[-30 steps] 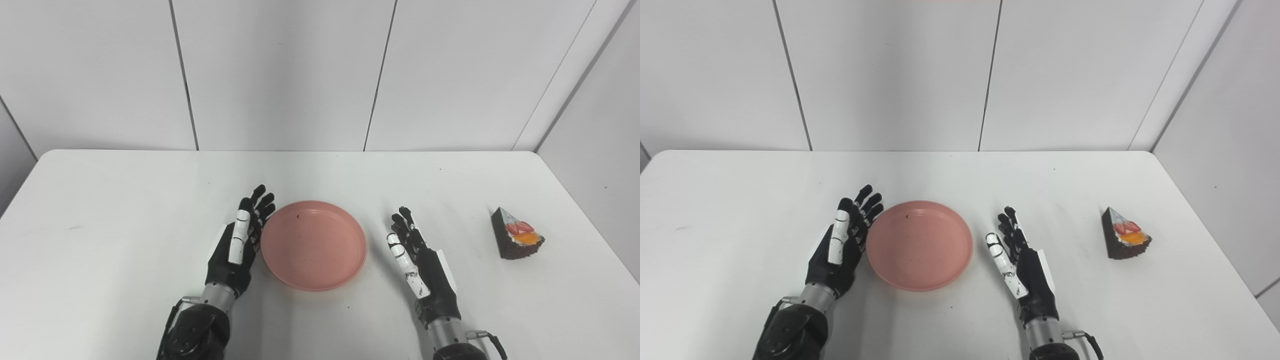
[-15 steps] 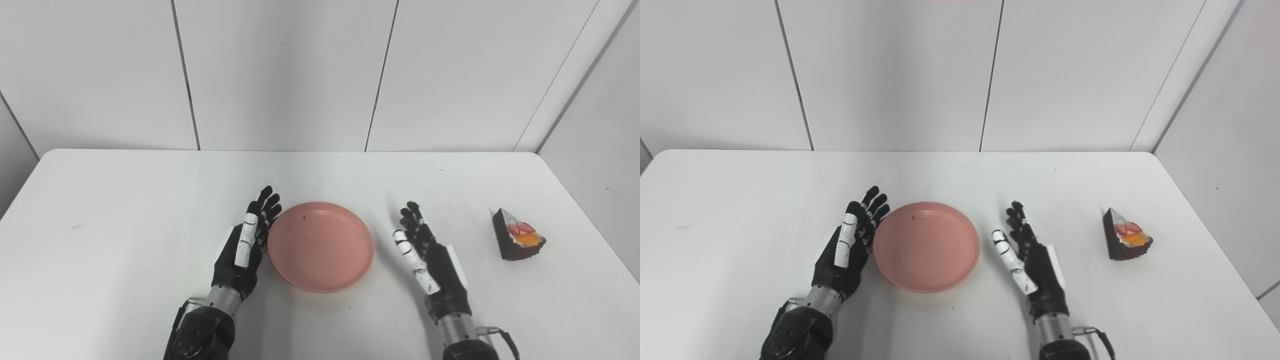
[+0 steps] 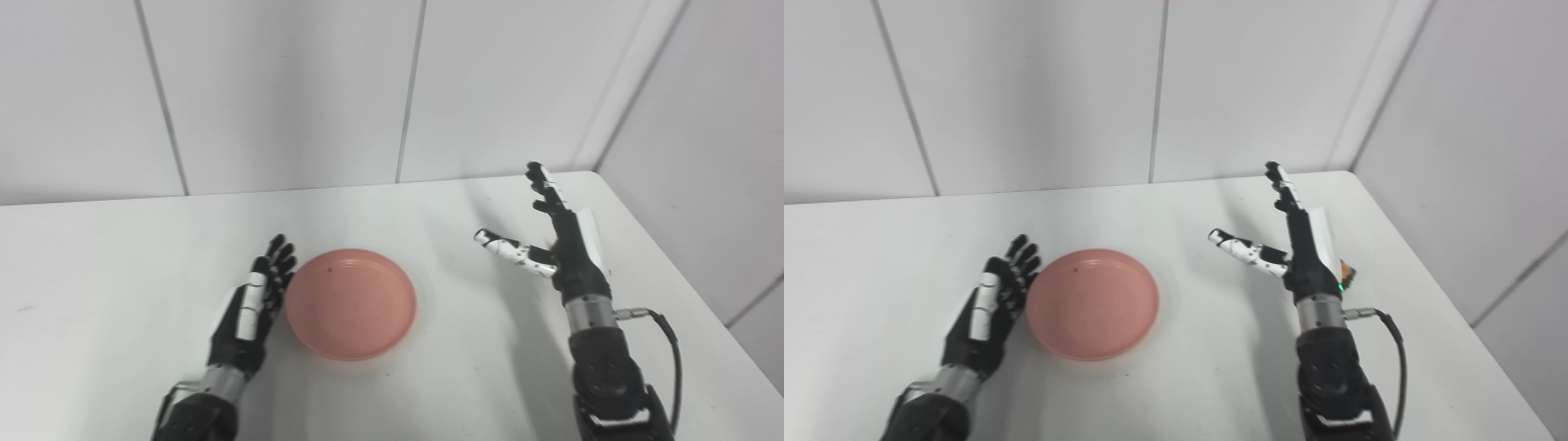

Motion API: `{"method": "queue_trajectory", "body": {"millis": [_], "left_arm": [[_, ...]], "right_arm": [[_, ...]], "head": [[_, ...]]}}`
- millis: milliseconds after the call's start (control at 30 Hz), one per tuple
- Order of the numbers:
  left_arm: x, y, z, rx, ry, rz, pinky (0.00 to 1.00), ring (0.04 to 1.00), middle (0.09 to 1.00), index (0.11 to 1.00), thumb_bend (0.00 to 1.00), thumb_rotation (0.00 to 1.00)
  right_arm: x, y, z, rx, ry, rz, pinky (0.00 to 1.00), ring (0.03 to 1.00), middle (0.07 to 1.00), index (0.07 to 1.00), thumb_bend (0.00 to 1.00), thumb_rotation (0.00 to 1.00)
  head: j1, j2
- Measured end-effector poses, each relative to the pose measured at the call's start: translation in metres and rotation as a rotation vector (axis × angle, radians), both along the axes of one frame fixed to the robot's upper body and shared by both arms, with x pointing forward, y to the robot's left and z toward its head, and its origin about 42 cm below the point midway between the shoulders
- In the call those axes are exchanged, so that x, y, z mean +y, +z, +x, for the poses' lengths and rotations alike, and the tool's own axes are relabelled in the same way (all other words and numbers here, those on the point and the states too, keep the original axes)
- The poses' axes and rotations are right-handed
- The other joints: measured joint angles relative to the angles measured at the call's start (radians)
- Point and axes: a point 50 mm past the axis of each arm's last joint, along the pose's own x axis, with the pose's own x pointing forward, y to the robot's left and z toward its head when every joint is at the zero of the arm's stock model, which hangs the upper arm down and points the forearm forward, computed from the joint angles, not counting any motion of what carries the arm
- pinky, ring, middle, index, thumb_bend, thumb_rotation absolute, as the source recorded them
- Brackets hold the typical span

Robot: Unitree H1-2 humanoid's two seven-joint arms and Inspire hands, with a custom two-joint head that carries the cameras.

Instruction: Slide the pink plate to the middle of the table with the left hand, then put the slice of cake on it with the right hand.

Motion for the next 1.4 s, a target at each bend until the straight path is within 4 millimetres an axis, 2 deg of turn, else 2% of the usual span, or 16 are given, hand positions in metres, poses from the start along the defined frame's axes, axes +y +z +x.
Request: {"method": "queue_trajectory", "body": {"millis": [100,233,433,500,533,667,1000,1133,1200,1400], "left_arm": [[0.008,0.000,0.003,-0.012,0.005,0.006,0.98,0.995,0.980,0.971,0.67,1.00],[0.015,0.001,0.006,-0.016,-0.012,0.009,0.98,0.992,0.974,0.961,0.70,0.98],[0.018,0.001,0.008,-0.014,-0.029,-0.001,1.00,0.998,0.982,0.970,0.71,0.97],[0.019,0.000,0.010,-0.012,-0.030,-0.005,0.98,0.989,0.972,0.957,0.70,0.97],[0.019,0.000,0.010,-0.010,-0.029,-0.006,0.98,0.988,0.970,0.952,0.70,0.96],[0.020,0.001,0.010,-0.013,-0.028,-0.008,0.99,0.993,0.977,0.966,0.70,0.96],[0.022,0.001,0.013,-0.017,-0.034,-0.006,0.99,0.992,0.978,0.963,0.71,0.95],[0.022,0.001,0.013,-0.019,-0.039,-0.004,0.98,0.986,0.969,0.954,0.71,0.94],[0.022,0.001,0.013,-0.020,-0.039,-0.004,0.99,0.988,0.971,0.955,0.70,0.95],[0.022,0.002,0.012,-0.020,-0.039,-0.004,1.00,0.997,0.973,0.956,0.69,0.94]], "right_arm": [[0.000,0.001,0.000,0.029,-0.064,-0.094,0.71,0.822,0.881,0.885,0.70,0.37],[0.001,0.001,0.002,0.037,-0.105,-0.180,0.72,0.826,0.882,0.880,0.73,0.38],[-0.009,-0.005,0.008,0.120,-0.195,-0.301,0.73,0.840,0.882,0.888,0.75,0.45],[-0.015,-0.004,0.010,0.150,-0.232,-0.335,0.74,0.846,0.883,0.884,0.75,0.41],[-0.019,-0.003,0.010,0.157,-0.252,-0.339,0.73,0.846,0.883,0.884,0.75,0.36],[-0.033,0.003,0.010,0.184,-0.295,-0.319,0.74,0.849,0.883,0.884,0.77,0.33],[-0.047,0.005,0.008,0.246,-0.365,-0.362,0.78,0.876,0.907,0.905,0.76,0.41],[-0.054,0.008,0.009,0.271,-0.374,-0.333,0.76,0.866,0.894,0.887,0.76,0.42],[-0.054,0.008,0.009,0.286,-0.376,-0.340,0.73,0.843,0.877,0.877,0.77,0.46],[-0.057,-0.005,0.014,0.374,-0.365,-0.316,0.74,0.847,0.873,0.875,0.78,0.49]], "head": [[-0.034,-0.003],[-0.057,-0.009],[-0.077,-0.009],[-0.074,-0.011],[-0.077,-0.009],[-0.089,-0.008],[-0.100,-0.006],[-0.104,-0.006],[-0.104,-0.006],[-0.103,-0.006]]}}
